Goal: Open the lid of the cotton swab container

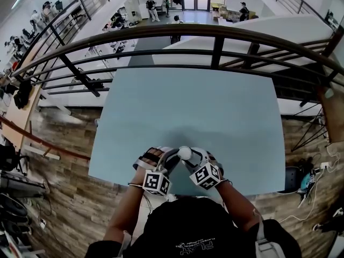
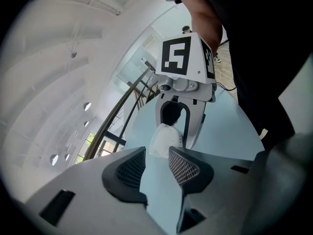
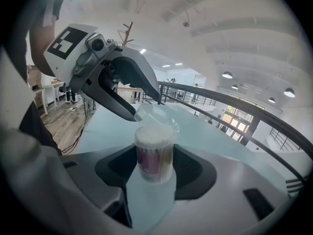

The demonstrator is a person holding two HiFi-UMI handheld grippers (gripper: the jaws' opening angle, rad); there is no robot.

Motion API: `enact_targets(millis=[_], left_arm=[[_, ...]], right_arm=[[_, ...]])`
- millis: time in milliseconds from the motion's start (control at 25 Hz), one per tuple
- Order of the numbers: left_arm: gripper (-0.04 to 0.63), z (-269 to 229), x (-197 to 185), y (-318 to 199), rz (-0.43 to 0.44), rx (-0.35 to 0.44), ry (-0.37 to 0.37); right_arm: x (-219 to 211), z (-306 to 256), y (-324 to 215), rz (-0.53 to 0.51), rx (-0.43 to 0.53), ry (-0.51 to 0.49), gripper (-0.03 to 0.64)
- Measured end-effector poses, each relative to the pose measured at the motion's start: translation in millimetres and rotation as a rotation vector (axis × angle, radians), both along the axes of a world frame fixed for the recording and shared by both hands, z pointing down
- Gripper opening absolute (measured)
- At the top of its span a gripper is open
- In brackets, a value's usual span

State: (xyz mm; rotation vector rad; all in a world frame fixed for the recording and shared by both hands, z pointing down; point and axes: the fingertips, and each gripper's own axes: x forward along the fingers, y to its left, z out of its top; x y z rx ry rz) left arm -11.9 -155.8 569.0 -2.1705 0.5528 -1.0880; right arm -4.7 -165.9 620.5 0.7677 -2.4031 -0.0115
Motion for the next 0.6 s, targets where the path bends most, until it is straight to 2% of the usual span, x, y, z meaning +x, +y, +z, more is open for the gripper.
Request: enact_targets(millis=[240, 520, 600], left_arm=[[0.092, -8.3, -4.2, -3.5, -0.028, 0.020, 0.043], [0.078, -19.5, 1.3, -7.4, -0.041, 0.045, 0.084], [0.054, -26.1, 2.7, -11.5, -0.046, 0.057, 0.099]], right_arm=[[-5.1, 1.2, -0.3, 0.002, -0.007, -0.006, 0.238], [-3.6, -0.3, 3.4, 0.004, -0.012, -0.007, 0.238], [-6.1, -1.5, 4.6, 0.002, -0.012, -0.008, 0.238]])
